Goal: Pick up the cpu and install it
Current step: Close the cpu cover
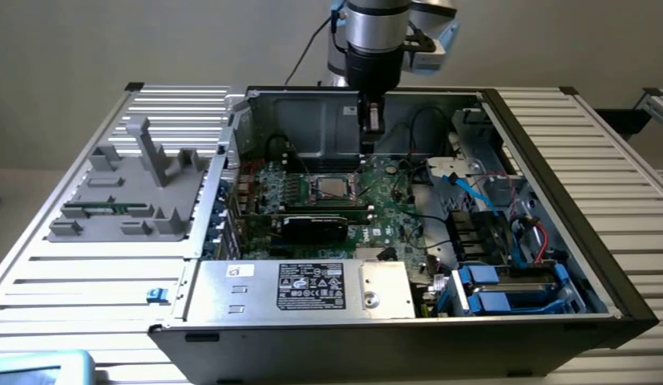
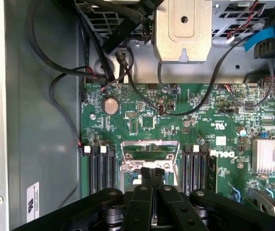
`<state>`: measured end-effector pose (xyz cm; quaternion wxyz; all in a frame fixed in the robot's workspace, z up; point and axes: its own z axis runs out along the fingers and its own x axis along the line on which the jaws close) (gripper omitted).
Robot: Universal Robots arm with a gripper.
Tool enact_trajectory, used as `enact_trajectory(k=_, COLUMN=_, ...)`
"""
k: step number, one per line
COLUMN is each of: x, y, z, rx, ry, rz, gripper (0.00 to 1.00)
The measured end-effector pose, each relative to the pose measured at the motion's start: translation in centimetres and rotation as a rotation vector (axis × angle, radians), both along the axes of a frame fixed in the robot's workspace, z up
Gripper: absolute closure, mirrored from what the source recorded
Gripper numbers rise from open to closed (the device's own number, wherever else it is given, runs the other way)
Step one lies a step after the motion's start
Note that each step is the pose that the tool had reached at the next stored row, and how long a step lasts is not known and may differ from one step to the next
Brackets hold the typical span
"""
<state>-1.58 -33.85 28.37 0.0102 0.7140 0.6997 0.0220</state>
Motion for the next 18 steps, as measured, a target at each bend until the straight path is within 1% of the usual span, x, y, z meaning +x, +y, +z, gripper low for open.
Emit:
enact_trajectory(k=1, x=0.2, y=0.00, z=-0.01, rx=0.0000, ry=-0.0024, rz=0.000, gripper=0.89)
enact_trajectory(k=4, x=0.6, y=0.01, z=-0.03, rx=0.0002, ry=-0.0169, rz=-0.001, gripper=0.89)
enact_trajectory(k=5, x=0.7, y=0.01, z=-0.02, rx=-0.0001, ry=-0.0241, rz=-0.001, gripper=0.89)
enact_trajectory(k=8, x=0.9, y=0.01, z=-0.05, rx=0.0001, ry=-0.0514, rz=-0.002, gripper=0.89)
enact_trajectory(k=9, x=1.0, y=0.02, z=-0.05, rx=0.0001, ry=-0.0614, rz=-0.003, gripper=0.89)
enact_trajectory(k=10, x=1.0, y=0.02, z=-0.07, rx=0.0002, ry=-0.0699, rz=-0.004, gripper=0.89)
enact_trajectory(k=12, x=1.2, y=0.02, z=-0.09, rx=0.0002, ry=-0.0854, rz=-0.005, gripper=0.89)
enact_trajectory(k=14, x=1.2, y=0.02, z=-0.13, rx=-0.0001, ry=-0.0989, rz=-0.009, gripper=0.89)
enact_trajectory(k=16, x=1.2, y=0.02, z=-0.22, rx=-0.0005, ry=-0.1081, rz=-0.014, gripper=0.89)
enact_trajectory(k=18, x=1.3, y=0.02, z=-0.41, rx=-0.0007, ry=-0.1117, rz=-0.018, gripper=0.89)
